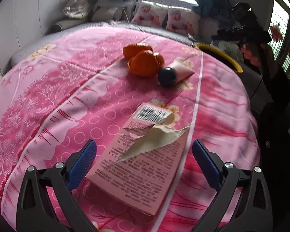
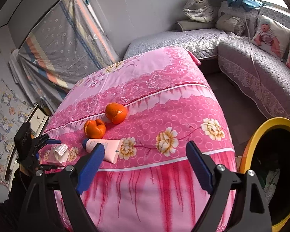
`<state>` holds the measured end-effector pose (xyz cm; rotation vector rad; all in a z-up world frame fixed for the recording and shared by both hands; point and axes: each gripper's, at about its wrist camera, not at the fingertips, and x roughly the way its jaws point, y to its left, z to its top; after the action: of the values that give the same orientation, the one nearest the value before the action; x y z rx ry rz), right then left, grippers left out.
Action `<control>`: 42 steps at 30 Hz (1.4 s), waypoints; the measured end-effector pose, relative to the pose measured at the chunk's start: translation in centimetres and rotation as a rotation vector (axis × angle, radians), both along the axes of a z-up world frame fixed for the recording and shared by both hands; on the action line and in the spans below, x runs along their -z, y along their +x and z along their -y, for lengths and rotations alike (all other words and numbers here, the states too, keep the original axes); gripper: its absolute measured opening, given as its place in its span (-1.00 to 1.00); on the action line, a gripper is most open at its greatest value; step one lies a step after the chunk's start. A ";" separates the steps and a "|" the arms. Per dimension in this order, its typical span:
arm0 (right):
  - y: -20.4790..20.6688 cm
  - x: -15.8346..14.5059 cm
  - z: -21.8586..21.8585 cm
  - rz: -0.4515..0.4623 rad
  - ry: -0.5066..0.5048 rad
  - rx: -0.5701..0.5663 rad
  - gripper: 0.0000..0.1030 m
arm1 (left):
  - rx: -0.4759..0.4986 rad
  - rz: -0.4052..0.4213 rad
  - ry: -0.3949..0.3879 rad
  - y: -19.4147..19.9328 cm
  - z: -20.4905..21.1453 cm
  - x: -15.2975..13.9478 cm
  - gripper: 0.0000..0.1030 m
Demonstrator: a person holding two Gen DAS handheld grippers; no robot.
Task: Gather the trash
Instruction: 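Grasp the pink printed box with the left tool while the right tool approaches the pink tube, then grasp the pink tube with blue cap with the right tool and lift both items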
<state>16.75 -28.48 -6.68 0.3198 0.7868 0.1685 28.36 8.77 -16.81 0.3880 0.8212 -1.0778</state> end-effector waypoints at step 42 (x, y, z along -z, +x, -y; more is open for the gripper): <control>7.1 3.4 -14.2 -0.006 -0.334 -0.588 -0.36 | -0.370 0.148 -0.482 -10.6 -2.7 -9.7 0.26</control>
<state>23.87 -14.30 -10.06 -0.2361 0.8833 0.5798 17.78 11.42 -7.07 -0.0905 0.4555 -0.8516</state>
